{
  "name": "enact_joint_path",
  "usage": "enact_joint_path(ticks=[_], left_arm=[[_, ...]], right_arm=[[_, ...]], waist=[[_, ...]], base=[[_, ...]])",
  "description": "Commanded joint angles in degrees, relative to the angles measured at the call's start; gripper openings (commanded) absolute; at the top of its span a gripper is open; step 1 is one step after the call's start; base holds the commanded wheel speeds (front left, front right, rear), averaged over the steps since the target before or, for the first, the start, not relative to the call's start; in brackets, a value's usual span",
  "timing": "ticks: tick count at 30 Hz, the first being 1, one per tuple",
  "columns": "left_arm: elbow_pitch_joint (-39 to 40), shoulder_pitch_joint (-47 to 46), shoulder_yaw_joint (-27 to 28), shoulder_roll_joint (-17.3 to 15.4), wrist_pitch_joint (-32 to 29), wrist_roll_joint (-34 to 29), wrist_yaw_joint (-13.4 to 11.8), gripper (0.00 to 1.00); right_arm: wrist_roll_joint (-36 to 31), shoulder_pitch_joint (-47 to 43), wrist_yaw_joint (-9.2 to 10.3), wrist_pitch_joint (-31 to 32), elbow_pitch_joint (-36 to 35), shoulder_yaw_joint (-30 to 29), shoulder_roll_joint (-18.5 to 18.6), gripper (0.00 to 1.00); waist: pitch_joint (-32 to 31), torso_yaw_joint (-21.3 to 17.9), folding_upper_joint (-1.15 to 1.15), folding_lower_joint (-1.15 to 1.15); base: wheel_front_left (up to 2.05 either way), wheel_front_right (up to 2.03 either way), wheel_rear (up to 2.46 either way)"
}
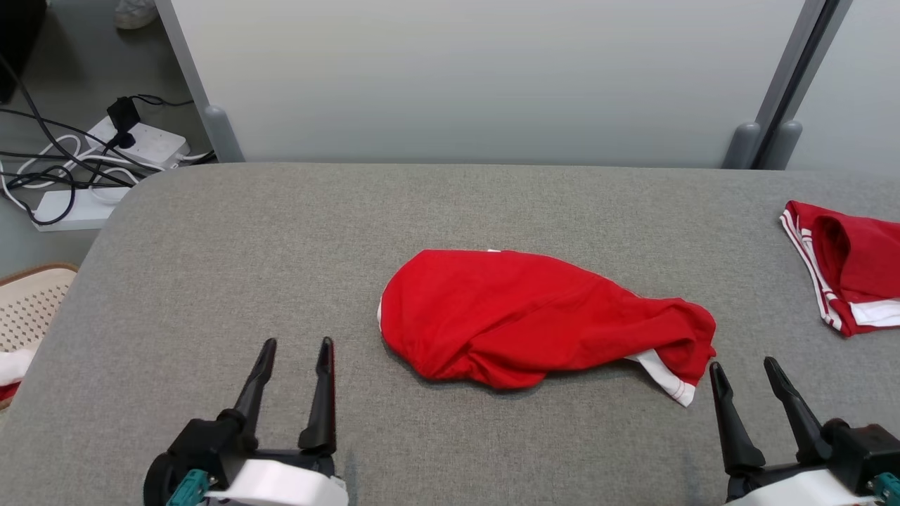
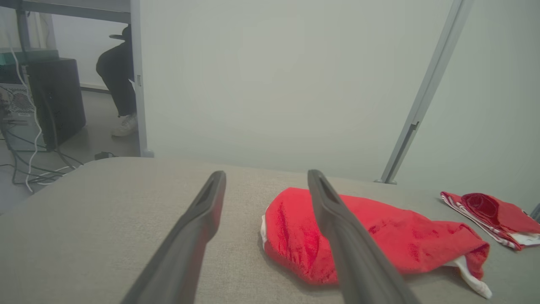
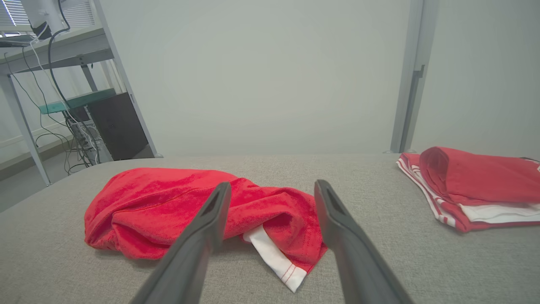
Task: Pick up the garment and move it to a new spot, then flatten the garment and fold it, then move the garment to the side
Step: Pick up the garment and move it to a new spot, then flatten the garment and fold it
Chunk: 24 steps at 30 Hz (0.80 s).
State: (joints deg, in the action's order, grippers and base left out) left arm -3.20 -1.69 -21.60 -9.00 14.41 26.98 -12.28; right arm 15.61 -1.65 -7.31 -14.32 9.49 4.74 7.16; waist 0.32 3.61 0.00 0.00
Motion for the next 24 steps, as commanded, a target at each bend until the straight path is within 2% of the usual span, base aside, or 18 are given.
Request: enact_joint_path(ticks=[1,8,9,12,18,24], left_arm=[[2.4,-0.3,3.8,-0.7,0.6,-1.8,-0.3,1.0],[2.9,4.7,11.2,1.2,0.6,-6.3,2.3,1.0],[2.7,5.2,12.6,2.0,0.6,-7.2,3.6,1.0],[2.4,5.7,14.6,3.0,0.6,-8.6,5.4,1.0],[1.0,6.0,17.1,4.6,0.6,-10.9,8.2,1.0],[0.1,5.2,18.1,5.4,0.6,-12.0,9.8,1.0]], right_arm=[[-0.8,-0.2,-0.18,-0.7,-2.1,0.6,0.5,1.0],[-1.8,-3.1,-0.18,-0.7,-5.2,-1.6,-0.8,1.0],[-1.9,-3.9,-0.18,-0.7,-5.9,-1.8,-1.2,1.0],[-2.0,-4.9,-0.18,-0.7,-6.8,-2.2,-1.7,1.0],[-2.1,-5.9,-0.18,-0.7,-7.2,-2.1,-2.3,1.0],[-2.2,-5.8,-0.18,-0.7,-6.4,-2.1,-2.1,1.0]], waist=[[-0.2,0.1,0.0,0.0],[-1.3,0.3,0.0,0.0],[-1.5,0.2,0.0,0.0],[-1.7,0.0,0.0,0.0],[-1.9,-0.6,0.0,0.0],[-1.9,-0.8,0.0,0.0]], base=[[0.0,0.0,0.0],[0.0,0.0,0.0],[0.0,0.0,0.0],[0.0,0.0,0.0],[0.0,0.0,0.0],[0.0,0.0,0.0]])
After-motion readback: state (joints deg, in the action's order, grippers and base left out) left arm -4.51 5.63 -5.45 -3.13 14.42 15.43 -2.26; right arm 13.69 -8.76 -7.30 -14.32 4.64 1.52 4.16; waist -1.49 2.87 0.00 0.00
